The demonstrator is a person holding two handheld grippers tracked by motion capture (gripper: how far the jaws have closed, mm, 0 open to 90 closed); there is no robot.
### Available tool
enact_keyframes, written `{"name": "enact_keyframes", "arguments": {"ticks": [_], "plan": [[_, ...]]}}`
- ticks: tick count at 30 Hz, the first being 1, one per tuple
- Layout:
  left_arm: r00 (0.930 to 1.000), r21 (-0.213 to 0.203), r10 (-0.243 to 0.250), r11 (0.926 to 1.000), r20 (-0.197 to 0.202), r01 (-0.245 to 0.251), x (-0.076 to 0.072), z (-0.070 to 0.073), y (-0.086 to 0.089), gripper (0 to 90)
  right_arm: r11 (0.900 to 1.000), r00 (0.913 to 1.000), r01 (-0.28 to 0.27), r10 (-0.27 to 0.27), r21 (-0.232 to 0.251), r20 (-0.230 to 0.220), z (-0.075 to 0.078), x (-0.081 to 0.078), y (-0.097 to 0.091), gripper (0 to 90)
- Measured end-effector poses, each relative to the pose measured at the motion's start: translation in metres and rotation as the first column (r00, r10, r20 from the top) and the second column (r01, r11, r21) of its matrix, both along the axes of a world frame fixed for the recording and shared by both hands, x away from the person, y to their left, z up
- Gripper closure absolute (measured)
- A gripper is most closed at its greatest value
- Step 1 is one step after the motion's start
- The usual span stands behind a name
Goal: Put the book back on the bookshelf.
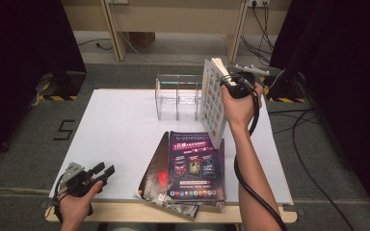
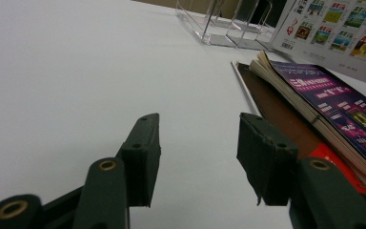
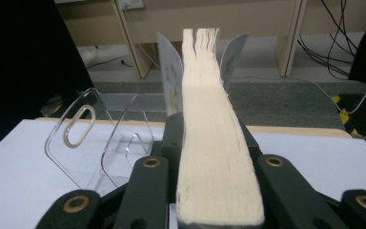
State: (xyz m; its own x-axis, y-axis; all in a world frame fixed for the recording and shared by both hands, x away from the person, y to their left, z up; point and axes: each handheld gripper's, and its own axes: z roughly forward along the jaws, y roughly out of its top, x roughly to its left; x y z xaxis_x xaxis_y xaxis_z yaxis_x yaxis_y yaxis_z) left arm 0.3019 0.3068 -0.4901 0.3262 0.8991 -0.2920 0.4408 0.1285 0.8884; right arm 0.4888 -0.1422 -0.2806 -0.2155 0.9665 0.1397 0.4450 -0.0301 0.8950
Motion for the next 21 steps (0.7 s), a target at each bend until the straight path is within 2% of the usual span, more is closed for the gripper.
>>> {"name": "enact_keyframes", "arguments": {"ticks": [7, 15, 21], "plan": [[1.0, -0.002, 0.003, 1.0, 0.002, -0.003, 0.0, 0.0, 0.001, 49.3, 0.9999, 0.999, 0.0, 0.001, -0.015, 0.044, 0.005, 0.005, 0.01, 74.6], [1.0, -0.004, 0.003, 1.0, 0.001, -0.003, 0.0, 0.0, 0.002, 49.3, 0.9995, 0.9953, 0.025, -0.023, -0.02, 0.094, 0.008, 0.027, 0.018, 74.5], [1.0, -0.003, 0.004, 1.0, 0.003, -0.004, 0.0, 0.0, 0.002, 49.3, 0.999, 0.9934, 0.042, -0.04, -0.015, 0.107, 0.0, 0.043, 0.025, 74.6]]}}
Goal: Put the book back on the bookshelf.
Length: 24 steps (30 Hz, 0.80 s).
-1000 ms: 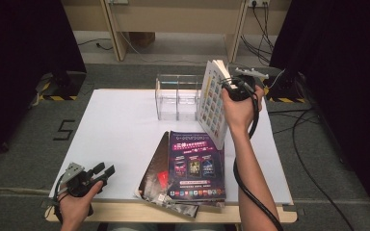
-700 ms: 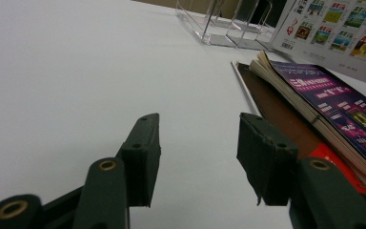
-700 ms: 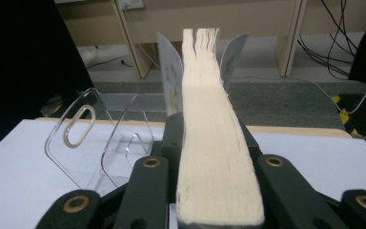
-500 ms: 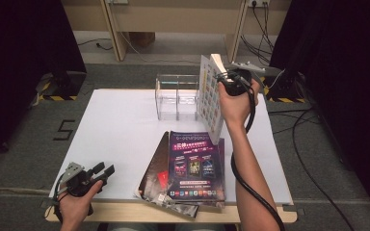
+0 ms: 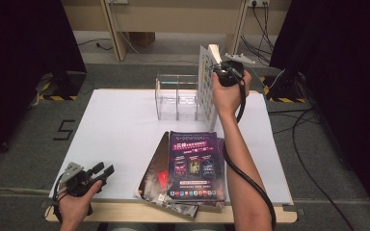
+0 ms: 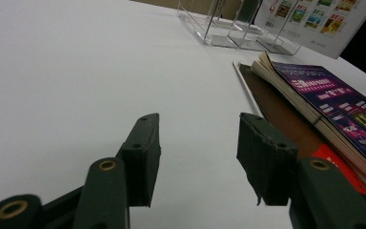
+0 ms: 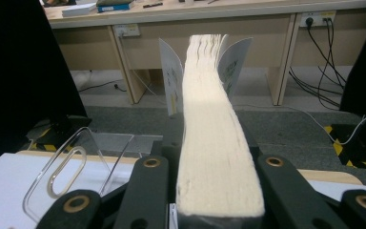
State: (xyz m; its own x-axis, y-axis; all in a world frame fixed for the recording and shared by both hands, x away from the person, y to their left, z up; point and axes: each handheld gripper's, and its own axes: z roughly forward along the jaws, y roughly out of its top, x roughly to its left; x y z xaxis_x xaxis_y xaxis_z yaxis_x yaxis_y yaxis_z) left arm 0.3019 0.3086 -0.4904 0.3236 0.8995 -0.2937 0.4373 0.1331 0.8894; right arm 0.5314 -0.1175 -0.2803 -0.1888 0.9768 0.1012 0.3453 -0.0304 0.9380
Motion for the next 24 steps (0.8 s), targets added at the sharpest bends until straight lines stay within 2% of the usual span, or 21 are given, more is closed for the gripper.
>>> {"name": "enact_keyframes", "arguments": {"ticks": [2, 7, 16, 18, 22, 23, 24], "plan": [[1.0, 0.004, -0.002, 1.0, -0.001, 0.002, 0.0, 0.0, 0.0, 49.3, 1.0, 1.0, 0.002, -0.002, -0.002, 0.003, -0.002, 0.001, 0.001, 74.6], [1.0, 0.006, -0.005, 1.0, -0.004, 0.005, 0.001, -0.001, 0.0, 49.3, 0.9999, 0.9998, 0.015, -0.015, -0.004, 0.016, -0.021, 0.009, 0.005, 74.5], [1.0, 0.01, -0.009, 0.9999, -0.003, 0.009, 0.001, -0.001, -0.001, 49.3, 0.9995, 0.999, 0.018, -0.017, -0.024, 0.041, -0.028, 0.002, 0.006, 74.1], [0.9999, 0.011, -0.012, 0.9999, -0.004, 0.012, 0.0, -0.001, -0.002, 49.3, 0.9989, 0.9986, 0.021, -0.019, -0.041, 0.05, -0.03, -0.002, 0.006, 73.7], [0.9999, 0.013, -0.015, 0.9998, -0.002, 0.015, 0.0, -0.001, -0.003, 49.3, 0.9984, 0.9994, 0.011, -0.009, -0.055, 0.034, -0.028, -0.006, 0.007, 71.6], [0.9999, 0.013, -0.017, 0.9998, -0.002, 0.017, 0.0, -0.001, -0.003, 49.3, 0.9992, 1.0, -0.001, 0.001, -0.039, 0.004, -0.025, -0.006, 0.006, 69.3], [0.9999, 0.013, -0.017, 0.9998, -0.002, 0.017, 0.0, -0.001, -0.003, 49.3, 0.9992, 1.0, -0.001, 0.001, -0.039, 0.004, -0.025, -0.006, 0.006, 69.3]]}}
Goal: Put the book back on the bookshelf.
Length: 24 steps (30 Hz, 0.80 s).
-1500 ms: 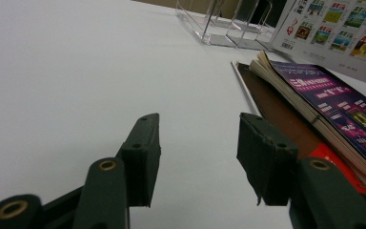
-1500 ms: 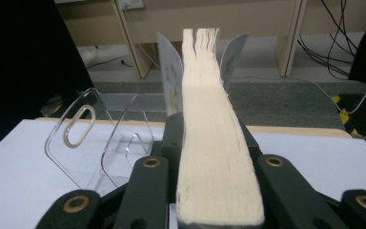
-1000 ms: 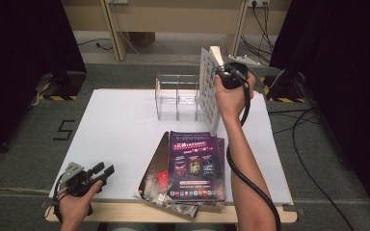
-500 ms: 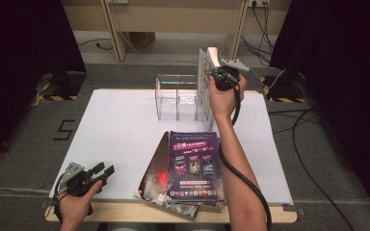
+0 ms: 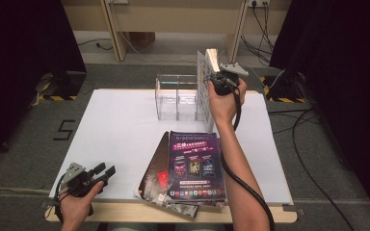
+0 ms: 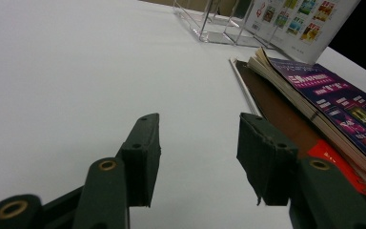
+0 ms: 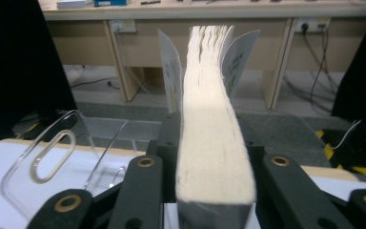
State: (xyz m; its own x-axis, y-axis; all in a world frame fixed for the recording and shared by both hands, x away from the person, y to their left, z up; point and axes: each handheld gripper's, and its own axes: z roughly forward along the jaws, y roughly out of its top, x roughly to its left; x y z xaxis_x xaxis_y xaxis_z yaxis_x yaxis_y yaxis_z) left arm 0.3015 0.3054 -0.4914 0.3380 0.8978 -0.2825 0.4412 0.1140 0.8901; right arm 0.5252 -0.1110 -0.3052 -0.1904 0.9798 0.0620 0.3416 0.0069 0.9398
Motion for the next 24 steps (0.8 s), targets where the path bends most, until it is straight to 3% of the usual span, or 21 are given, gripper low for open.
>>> {"name": "enact_keyframes", "arguments": {"ticks": [1, 5, 10, 13, 16, 20, 24], "plan": [[1.0, -0.002, -0.001, 1.0, 0.0, 0.001, 0.0, 0.0, 0.0, 49.3, 0.9998, 0.9997, -0.004, 0.005, 0.02, -0.025, 0.003, 0.001, -0.002, 67.5], [1.0, -0.003, -0.003, 1.0, -0.001, 0.003, 0.0, 0.0, 0.0, 49.2, 0.9994, 0.9985, 0.008, -0.006, 0.034, -0.055, 0.008, 0.004, -0.005, 66.2], [1.0, -0.005, -0.002, 1.0, -0.001, 0.002, 0.0, 0.0, 0.001, 49.2, 0.9992, 0.9977, 0.0, 0.002, 0.041, -0.067, 0.011, 0.009, -0.008, 65.8], [1.0, -0.005, -0.003, 1.0, -0.002, 0.003, 0.0, 0.0, 0.0, 49.2, 0.9995, 0.9967, 0.003, 0.0, 0.03, -0.081, 0.013, 0.013, -0.007, 65.5], [1.0, -0.001, -0.005, 1.0, -0.004, 0.005, 0.0, 0.0, 0.001, 49.2, 0.9999, 0.9925, 0.006, -0.005, 0.01, -0.122, 0.016, 0.021, -0.006, 64.9], [1.0, -0.002, -0.005, 1.0, -0.004, 0.005, 0.0, -0.001, 0.001, 49.2, 0.9999, 0.9907, 0.012, -0.013, -0.007, -0.136, 0.018, 0.026, -0.005, 66.3], [1.0, -0.004, -0.007, 1.0, -0.004, 0.007, 0.0, -0.001, 0.001, 49.3, 0.9994, 0.9905, 0.031, -0.032, -0.013, -0.134, 0.018, 0.028, -0.003, 73.2]]}}
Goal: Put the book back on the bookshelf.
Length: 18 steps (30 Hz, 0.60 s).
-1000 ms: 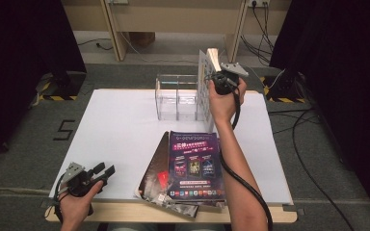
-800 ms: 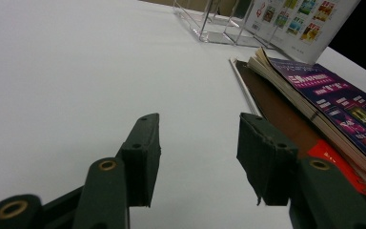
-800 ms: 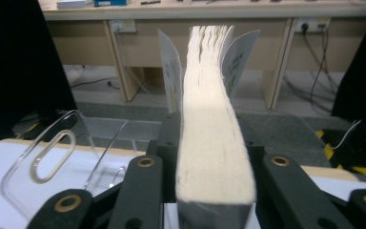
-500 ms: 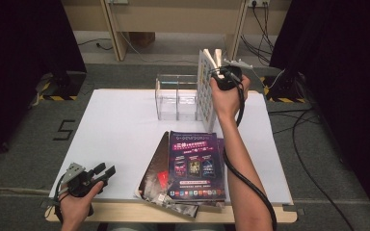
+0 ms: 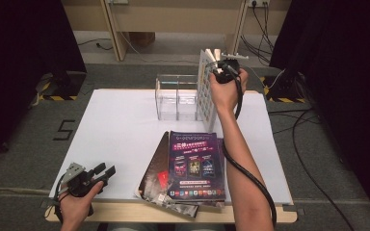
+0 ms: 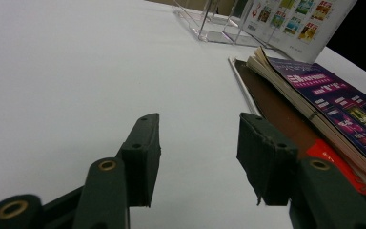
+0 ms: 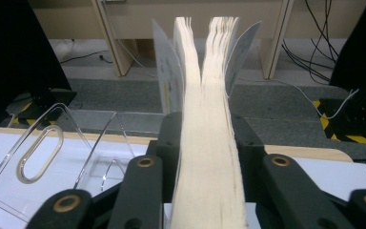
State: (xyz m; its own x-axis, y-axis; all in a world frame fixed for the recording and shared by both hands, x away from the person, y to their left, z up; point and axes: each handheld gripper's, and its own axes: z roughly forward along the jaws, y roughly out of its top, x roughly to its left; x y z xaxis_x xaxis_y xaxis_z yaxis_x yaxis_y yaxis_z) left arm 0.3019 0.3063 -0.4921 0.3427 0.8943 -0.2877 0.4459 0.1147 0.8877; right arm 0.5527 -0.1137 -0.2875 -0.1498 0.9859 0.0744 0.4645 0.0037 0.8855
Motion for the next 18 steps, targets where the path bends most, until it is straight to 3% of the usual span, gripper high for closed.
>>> {"name": "enact_keyframes", "arguments": {"ticks": [6, 18], "plan": [[1.0, -0.001, 0.003, 1.0, 0.001, -0.003, -0.0002, 0.0004, 0.0004, 49.2, 1.0, 1.0, 0.006, -0.006, -0.001, 0.001, 0.0012, -0.0004, 0.0019, 74.3], [1.0, -0.004, 0.008, 1.0, 0.0, -0.008, 0.0009, 0.0004, 0.0018, 49.3, 1.0, 0.9959, 0.006, -0.006, 0.008, 0.091, -0.0005, 0.0017, 0.004, 74.5]]}}
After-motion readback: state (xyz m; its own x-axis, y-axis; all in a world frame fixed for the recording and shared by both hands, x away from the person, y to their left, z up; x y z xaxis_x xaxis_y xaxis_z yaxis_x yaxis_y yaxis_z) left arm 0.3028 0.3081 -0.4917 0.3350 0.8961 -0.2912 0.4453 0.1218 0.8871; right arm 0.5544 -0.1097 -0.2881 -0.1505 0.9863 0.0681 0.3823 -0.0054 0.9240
